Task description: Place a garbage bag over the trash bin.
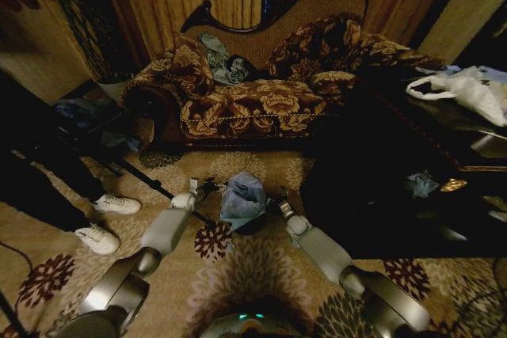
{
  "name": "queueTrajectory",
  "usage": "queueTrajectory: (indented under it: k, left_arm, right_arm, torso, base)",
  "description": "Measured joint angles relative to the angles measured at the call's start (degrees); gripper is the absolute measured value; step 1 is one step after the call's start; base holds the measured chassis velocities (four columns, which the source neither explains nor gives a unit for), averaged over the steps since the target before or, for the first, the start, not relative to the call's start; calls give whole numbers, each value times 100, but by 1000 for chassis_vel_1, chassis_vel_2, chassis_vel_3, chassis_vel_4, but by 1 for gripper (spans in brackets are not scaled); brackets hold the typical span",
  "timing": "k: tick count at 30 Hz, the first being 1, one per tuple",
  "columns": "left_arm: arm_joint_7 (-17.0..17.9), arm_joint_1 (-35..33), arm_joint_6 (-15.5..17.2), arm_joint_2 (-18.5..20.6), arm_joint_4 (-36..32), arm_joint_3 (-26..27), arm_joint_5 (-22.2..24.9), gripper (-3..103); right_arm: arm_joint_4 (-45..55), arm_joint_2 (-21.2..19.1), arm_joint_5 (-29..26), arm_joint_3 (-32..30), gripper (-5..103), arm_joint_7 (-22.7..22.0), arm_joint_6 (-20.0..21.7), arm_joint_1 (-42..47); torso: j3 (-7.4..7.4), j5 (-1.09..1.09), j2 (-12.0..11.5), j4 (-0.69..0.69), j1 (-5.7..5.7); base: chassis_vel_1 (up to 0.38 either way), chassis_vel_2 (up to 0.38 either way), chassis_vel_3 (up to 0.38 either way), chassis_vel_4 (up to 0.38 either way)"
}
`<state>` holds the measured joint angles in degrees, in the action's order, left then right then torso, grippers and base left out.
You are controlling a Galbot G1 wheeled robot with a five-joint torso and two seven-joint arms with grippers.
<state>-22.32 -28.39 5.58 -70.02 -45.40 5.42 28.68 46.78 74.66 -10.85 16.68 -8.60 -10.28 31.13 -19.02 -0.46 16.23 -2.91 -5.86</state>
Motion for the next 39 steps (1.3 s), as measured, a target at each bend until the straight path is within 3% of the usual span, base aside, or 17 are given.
queueTrajectory:
  k: [7, 15, 23, 29, 39]
  left_arm:
    - [24, -219, 15, 84, -329, 130, -80, 100]
    - [-19, -562, 92, 380, -1007, 291, -130, 100]
    - [86, -484, -43, 399, -965, 363, -164, 100]
    - [237, -349, 55, 402, -900, 361, -43, 100]
    - [152, -554, 48, 543, -1378, 473, 64, 100]
  right_arm:
    - [206, -72, -123, 51, 100, -62, -16, 54]
    - [510, -80, -635, 189, 100, -137, -74, 52]
    - [490, -65, -598, 97, 100, -91, -103, -69]
    - [450, -119, -566, 109, 100, -30, -101, -189]
    - [653, -263, -815, 203, 100, -3, -75, -286]
  torso:
    - [-2, -2, 0, 0, -1]
    - [-4, -4, -3, 0, -3]
    - [-3, -5, -3, 0, -3]
    - [-3, -5, -3, 0, -2]
    - [-3, -3, -3, 1, -2]
  base:
    - [0, 0, 0, 0]
    - [0, 0, 0, 0]
    - [0, 0, 0, 0]
    - [0, 0, 0, 0]
    - [0, 0, 0, 0]
